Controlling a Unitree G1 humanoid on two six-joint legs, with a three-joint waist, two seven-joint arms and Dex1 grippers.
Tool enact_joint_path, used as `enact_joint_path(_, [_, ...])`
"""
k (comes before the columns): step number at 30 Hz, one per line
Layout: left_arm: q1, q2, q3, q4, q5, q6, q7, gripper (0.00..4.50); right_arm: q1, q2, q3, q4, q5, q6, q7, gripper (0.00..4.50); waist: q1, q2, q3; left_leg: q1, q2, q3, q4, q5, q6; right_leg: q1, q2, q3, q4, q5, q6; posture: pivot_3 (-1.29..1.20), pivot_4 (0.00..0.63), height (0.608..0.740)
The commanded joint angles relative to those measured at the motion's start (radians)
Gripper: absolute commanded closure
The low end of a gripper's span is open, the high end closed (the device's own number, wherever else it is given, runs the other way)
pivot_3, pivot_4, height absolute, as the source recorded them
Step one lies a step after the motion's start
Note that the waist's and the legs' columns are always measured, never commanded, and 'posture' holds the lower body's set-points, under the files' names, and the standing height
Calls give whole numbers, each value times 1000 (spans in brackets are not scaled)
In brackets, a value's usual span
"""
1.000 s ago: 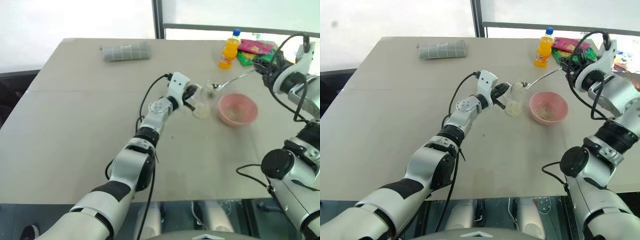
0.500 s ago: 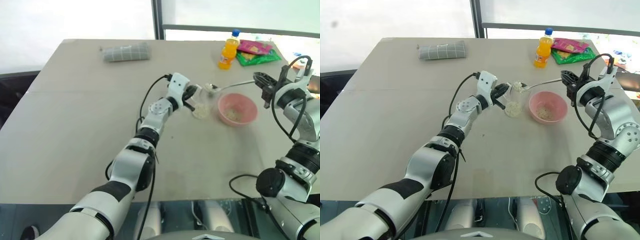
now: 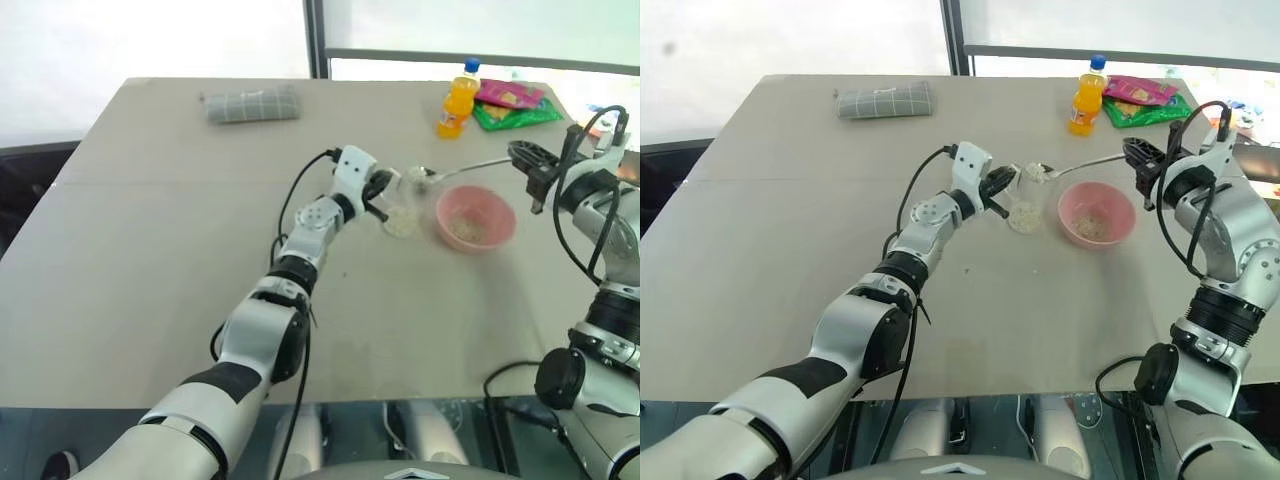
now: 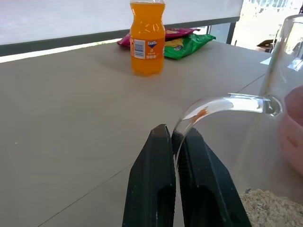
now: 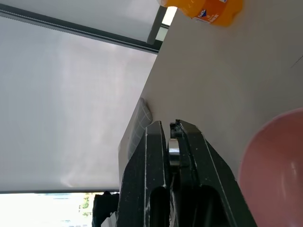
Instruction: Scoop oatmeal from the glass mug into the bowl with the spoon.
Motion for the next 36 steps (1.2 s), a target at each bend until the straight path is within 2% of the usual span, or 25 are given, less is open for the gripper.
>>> enact_joint_path(1, [-1, -4, 5, -19, -5, -37, -7, 4448, 0, -33, 7, -30, 56, -49, 5, 4500, 0, 0, 0, 0, 0, 0, 0, 0, 0, 0, 0, 0, 0, 0, 0, 0, 150, 740])
enact_joint_path(17, [19, 11, 0, -5, 7, -52, -16, 4448, 36, -136, 13, -36, 134, -129, 16, 4500, 1, 0, 0, 0, 0, 0, 0, 0, 0, 0, 0, 0, 0, 0, 0, 0, 150, 740])
enact_joint_path(26, [61, 66, 11, -29, 3, -53, -25, 4448, 107, -228, -11, 2, 123, -121, 62, 4500, -1, 0, 0, 2, 0, 1, 0, 0, 0, 0, 0, 1, 1, 0, 0, 0, 150, 740])
enact_joint_path(33, [89, 86, 31, -94, -25, -55, -24, 4448, 152, -321, 48, 45, -49, -49, 221, 4500, -1, 1, -1, 2, 0, 1, 1, 0, 0, 1, 0, 2, 0, 1, 1, 0, 150, 740])
enact_joint_path(36, [109, 92, 32, -137, -29, -47, -19, 4448, 143, -383, 116, 34, -202, -13, 331, 4500, 0, 1, -1, 2, 0, 1, 1, 0, 0, 1, 0, 3, 0, 1, 2, 0, 150, 740])
